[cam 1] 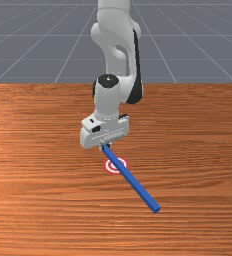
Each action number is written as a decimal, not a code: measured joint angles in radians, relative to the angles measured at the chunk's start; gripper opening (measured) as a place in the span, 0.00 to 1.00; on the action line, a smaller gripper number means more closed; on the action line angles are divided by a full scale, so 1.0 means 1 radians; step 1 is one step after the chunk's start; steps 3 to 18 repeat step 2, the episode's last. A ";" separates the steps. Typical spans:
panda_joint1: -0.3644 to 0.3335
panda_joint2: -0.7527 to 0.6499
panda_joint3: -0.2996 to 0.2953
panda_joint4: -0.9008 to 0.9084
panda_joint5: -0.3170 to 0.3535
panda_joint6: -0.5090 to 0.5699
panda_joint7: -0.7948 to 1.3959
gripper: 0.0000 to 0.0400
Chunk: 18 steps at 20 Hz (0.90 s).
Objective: Pull the pivot to the target area
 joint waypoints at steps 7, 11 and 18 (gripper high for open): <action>-0.011 0.009 0.011 0.008 -0.011 0.006 -0.039 0.24; -0.011 0.009 0.011 0.008 -0.011 0.006 -0.039 0.24; -0.011 0.009 0.011 0.008 -0.011 0.006 -0.039 0.24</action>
